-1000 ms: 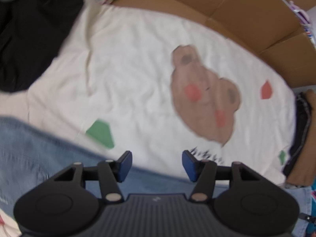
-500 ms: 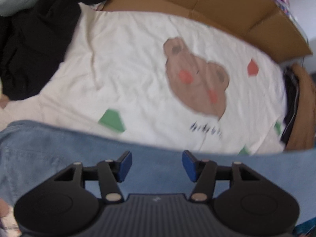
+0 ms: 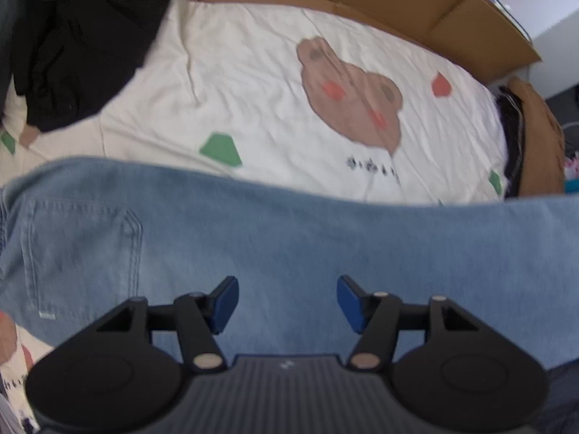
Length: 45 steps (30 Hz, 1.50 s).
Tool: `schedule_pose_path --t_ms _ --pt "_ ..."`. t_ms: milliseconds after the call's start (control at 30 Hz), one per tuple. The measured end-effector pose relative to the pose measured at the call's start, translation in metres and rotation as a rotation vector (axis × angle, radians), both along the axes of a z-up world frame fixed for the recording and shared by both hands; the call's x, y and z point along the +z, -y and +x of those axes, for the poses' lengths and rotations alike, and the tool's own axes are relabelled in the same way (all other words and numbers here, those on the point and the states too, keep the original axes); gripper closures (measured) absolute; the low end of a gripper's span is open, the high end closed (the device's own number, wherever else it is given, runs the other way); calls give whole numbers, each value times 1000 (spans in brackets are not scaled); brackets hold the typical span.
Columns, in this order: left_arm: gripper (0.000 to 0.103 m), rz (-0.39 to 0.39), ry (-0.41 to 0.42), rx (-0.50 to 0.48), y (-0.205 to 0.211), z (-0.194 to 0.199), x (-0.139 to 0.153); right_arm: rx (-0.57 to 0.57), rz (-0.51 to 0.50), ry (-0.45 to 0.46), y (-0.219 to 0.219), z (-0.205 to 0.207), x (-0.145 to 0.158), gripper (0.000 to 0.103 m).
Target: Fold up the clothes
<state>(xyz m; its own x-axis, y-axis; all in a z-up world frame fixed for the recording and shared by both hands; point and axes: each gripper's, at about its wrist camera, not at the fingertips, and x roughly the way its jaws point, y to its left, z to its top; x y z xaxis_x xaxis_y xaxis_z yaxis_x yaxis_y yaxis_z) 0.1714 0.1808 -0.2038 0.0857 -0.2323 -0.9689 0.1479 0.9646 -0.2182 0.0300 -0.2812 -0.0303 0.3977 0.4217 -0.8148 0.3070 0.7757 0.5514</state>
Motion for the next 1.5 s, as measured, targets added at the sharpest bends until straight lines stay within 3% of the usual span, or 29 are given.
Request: schedule_pose_path --t_ms 167,433,733,867,1000,1267,1433,1500 --pt "37 -7 16 -54 -2 -31 1 0 9 35 -16 -3 20 93" --pt "37 -20 -19 24 -29 -55 -7 34 37 105 -37 -12 35 93" --pt "37 50 -29 31 -36 -72 -6 26 72 164 -37 -20 17 93" --pt "37 32 -25 9 -26 -73 -11 41 85 185 -35 -18 20 93" --pt "38 3 -30 -63 -7 -77 -34 55 93 188 -34 -11 21 93" --pt "54 -114 -90 -110 22 -98 -97 99 47 153 -36 -4 13 93" --pt "87 -131 -119 -138 35 -106 -125 111 36 145 -37 -3 10 93" --pt "89 -129 -131 -143 39 -108 -134 118 37 151 -39 -3 11 93"
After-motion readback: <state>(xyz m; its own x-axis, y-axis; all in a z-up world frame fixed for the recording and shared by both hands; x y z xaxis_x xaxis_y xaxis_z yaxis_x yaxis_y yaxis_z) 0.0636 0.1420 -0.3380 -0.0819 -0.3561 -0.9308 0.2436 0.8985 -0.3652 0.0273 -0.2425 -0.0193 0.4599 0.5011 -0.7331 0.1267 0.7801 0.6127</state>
